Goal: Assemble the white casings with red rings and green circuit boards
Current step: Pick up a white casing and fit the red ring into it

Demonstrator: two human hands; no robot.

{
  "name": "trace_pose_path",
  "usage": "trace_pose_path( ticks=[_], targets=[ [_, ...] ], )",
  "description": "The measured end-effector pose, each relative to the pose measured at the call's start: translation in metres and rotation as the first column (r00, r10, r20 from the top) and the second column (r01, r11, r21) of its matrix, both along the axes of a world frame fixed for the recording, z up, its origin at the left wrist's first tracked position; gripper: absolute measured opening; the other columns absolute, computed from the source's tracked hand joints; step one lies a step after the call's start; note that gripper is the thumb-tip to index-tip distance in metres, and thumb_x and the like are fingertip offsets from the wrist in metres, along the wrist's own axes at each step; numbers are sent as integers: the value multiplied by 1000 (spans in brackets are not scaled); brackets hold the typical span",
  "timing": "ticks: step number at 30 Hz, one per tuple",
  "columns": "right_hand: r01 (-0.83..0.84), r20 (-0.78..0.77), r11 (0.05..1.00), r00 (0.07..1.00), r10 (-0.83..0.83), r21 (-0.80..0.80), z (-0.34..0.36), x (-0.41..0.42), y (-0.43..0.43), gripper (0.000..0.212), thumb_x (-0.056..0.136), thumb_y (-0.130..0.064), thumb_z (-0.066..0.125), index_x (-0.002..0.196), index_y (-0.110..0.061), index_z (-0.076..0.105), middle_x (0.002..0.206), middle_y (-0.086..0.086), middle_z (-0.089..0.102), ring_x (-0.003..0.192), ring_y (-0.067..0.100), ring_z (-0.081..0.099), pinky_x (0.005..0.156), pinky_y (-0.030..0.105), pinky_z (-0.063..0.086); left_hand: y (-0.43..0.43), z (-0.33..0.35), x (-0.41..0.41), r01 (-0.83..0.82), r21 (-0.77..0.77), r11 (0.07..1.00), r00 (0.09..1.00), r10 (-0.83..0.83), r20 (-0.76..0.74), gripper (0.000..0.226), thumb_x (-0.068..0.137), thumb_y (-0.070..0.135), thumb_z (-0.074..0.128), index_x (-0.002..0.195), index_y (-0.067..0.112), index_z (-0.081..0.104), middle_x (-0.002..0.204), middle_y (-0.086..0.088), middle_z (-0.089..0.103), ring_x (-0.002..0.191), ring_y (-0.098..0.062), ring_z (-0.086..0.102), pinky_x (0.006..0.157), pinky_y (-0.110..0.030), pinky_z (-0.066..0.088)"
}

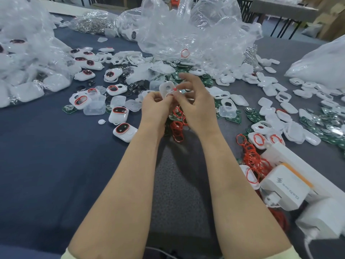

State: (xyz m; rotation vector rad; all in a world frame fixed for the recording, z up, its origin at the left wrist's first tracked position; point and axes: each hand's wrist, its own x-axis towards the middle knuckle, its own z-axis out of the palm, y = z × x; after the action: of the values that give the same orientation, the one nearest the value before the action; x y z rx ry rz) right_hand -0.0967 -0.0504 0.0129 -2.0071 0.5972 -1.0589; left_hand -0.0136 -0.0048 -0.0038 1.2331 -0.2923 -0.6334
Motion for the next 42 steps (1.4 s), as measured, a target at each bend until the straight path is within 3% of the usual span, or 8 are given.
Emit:
trace_pose_path(
  ticks=[6, 8, 12, 14, 20, 27, 34, 42],
  targets=[
    [71, -34, 996, 997, -73, -62, -3, -1, -4, 12, 87, -11, 65, 98, -10, 70, 96, 4, 68, 84, 17, 65, 80, 29, 53, 2, -1, -1, -12, 6, 1000, 999, 12, 33, 19, 88, 1, 62, 78, 11, 49, 69, -4, 55, 52, -6, 55, 56, -18, 47],
    [113, 9, 993, 993, -114, 28, -3, -2, -6, 9, 87, -10, 65, 95, -9, 69, 89, 4, 70, 81, 17, 66, 80, 36, 55, 2, 2, -2, 3, -74, 997, 999, -6, -44, 15, 89, -3, 59, 83, 8, 51, 78, -8, 59, 60, -8, 60, 61, -18, 51],
    [91, 154, 945, 977, -145, 314, -1, -4, -10, 8, 90, -3, 61, 85, -9, 65, 75, 1, 67, 60, 5, 65, 63, 22, 56, 4, 7, -3, 63, -244, 968, 980, -107, -171, 10, 94, 2, 55, 104, -2, 54, 89, -10, 65, 71, -12, 64, 70, -18, 55],
    [90, 177, 919, 970, -169, 384, 0, -4, -9, 10, 89, -4, 63, 82, -10, 63, 74, 5, 67, 60, 7, 64, 62, 22, 55, 4, 9, -4, 102, -273, 957, 971, -155, -180, 10, 98, 5, 49, 101, 0, 56, 85, -8, 66, 70, -12, 64, 70, -19, 55],
    [239, 65, 941, 963, -262, 241, -3, -1, -8, 2, 85, -13, 68, 83, -11, 68, 81, 4, 70, 76, 15, 62, 77, 34, 53, 3, 9, -9, 132, -201, 971, 982, -155, -104, 15, 100, 5, 46, 89, 8, 56, 84, -7, 65, 74, -12, 63, 73, -21, 56],
    [273, 10, 934, 959, -283, 230, -6, 1, -11, 7, 83, -15, 70, 79, -18, 65, 78, -3, 68, 76, 10, 62, 78, 29, 52, 3, 7, -10, 119, -92, 989, 992, -115, 48, 14, 99, 10, 50, 88, 16, 55, 89, -8, 64, 83, -18, 64, 79, -29, 57],
    [255, 26, 917, 961, -276, 305, -8, 1, -15, 6, 84, -13, 68, 80, -16, 66, 78, 0, 66, 75, 11, 60, 80, 36, 53, 4, 7, -12, 95, -28, 995, 990, -92, 106, 14, 99, 9, 49, 87, 16, 54, 104, -19, 65, 93, -26, 64, 86, -37, 56],
    [286, -4, 921, 955, -295, 266, -8, 1, -13, 8, 83, -14, 67, 77, -18, 66, 77, -3, 67, 79, 14, 64, 80, 34, 54, 2, 4, -12, 98, -56, 994, 990, -92, 104, 15, 98, 7, 50, 87, 16, 55, 87, -7, 65, 80, -16, 65, 80, -29, 57]
  ],
)
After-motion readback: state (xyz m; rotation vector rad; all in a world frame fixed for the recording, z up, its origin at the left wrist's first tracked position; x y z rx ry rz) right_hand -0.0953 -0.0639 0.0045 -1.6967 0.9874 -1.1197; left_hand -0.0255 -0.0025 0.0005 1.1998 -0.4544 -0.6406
